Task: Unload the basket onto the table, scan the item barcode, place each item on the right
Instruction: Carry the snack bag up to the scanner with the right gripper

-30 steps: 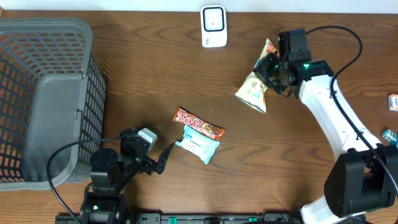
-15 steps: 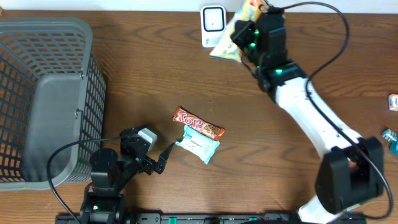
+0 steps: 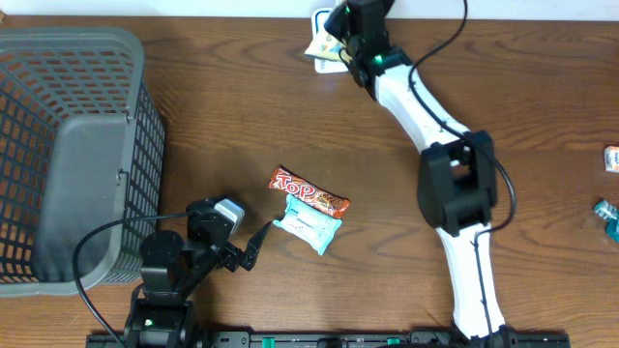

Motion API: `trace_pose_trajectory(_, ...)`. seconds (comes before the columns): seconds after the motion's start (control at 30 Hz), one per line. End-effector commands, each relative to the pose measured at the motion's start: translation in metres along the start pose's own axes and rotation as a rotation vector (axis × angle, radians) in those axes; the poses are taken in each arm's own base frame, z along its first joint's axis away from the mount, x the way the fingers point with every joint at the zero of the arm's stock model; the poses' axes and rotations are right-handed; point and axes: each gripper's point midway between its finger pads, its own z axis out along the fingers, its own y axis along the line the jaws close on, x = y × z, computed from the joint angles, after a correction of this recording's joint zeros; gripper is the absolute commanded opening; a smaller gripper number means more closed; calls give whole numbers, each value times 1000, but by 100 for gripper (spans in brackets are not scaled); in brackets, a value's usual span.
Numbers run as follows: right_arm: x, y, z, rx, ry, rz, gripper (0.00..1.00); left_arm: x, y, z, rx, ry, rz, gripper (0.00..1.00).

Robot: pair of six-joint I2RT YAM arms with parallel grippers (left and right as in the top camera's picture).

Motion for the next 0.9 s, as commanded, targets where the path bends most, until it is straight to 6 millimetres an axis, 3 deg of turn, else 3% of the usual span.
trace_pose_trajectory(0.0, -19, 26, 6, -50, -61, -24, 1, 2, 1, 0, -7, 3, -11, 98)
trace_pose_trajectory(0.6, -17, 31, 9, -38, -135, -22, 1, 2, 1, 0, -7, 2, -11, 98)
trace_pose_trajectory(0.87, -3, 45, 10, -104, -63, -21, 1, 2, 1, 0, -7, 3, -11, 98)
